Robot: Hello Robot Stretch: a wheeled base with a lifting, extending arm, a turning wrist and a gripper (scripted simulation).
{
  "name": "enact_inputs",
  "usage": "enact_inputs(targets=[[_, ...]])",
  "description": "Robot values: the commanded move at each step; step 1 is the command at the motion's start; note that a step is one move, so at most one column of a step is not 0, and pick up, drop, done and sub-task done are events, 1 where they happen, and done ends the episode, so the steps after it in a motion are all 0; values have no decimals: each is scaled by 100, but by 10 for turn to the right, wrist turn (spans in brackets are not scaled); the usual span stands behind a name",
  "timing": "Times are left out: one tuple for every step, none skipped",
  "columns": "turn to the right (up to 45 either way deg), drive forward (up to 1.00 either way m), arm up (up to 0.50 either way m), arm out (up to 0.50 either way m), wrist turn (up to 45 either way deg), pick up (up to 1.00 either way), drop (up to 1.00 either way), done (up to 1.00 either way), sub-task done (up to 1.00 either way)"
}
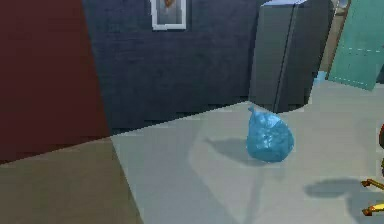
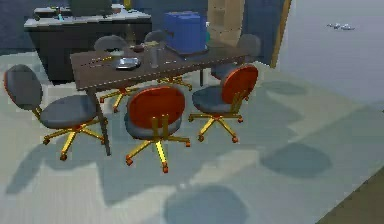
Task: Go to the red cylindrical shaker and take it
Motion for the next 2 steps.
enact_inputs(targets=[[0,100,0,0,0,0,0,0,0],[30,0,0,0,0,0,0,0,0]])
